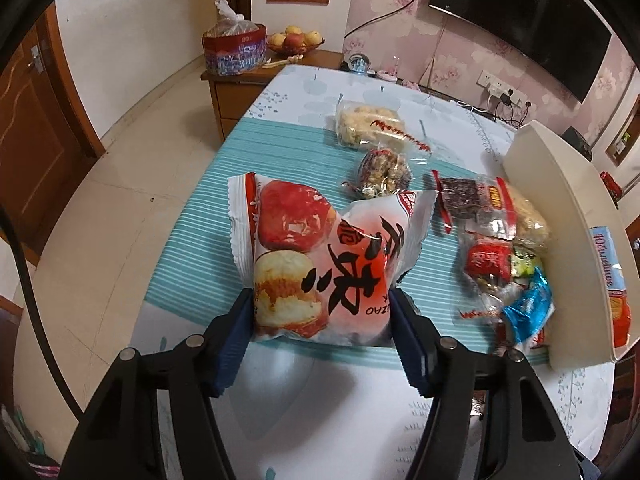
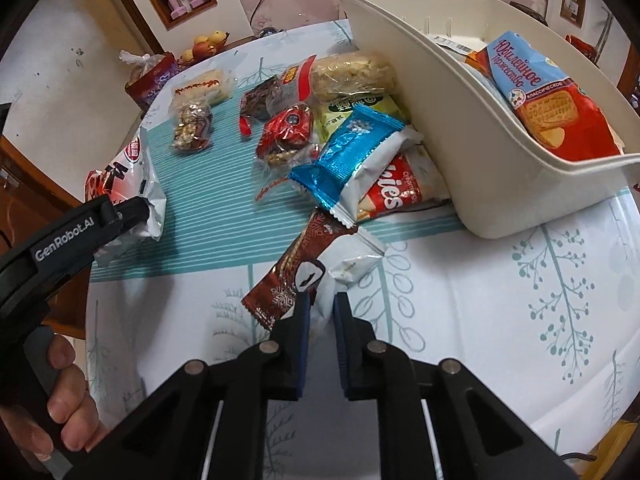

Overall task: Organize snacks
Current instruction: 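Grasp the white-and-red bread bag with the left gripper while the right grasps the brown chocolate bar, then carry the bread bag into the bin with the left gripper while the right carries the chocolate bar in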

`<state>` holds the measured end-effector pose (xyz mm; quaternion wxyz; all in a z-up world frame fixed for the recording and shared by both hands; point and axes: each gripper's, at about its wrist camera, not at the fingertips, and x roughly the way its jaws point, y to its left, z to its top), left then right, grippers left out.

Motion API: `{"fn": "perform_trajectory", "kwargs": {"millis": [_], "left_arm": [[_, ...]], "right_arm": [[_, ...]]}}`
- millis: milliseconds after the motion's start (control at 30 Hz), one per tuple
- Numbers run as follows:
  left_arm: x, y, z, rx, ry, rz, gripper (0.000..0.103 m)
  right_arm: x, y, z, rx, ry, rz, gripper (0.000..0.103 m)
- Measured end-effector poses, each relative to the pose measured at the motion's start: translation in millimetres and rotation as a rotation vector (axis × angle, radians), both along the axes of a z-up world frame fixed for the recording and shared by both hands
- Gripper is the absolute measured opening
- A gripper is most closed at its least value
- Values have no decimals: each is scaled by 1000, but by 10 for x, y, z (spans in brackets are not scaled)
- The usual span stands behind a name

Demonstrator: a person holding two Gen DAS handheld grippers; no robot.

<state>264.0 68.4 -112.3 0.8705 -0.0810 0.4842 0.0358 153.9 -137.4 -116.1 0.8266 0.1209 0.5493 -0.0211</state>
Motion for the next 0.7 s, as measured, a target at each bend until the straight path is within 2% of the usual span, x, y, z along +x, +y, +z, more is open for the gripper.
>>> {"fn": "perform_trajectory", "kwargs": {"millis": [367,700], "left_arm": [[-425,-83,480,-14,-71,-14,64],[-639,-277,909,-8,-150,-37,64]], "right_arm": [[-174,-52,168,78,-49,28,8],[-339,-119,472,138,-179,82,2]]}}
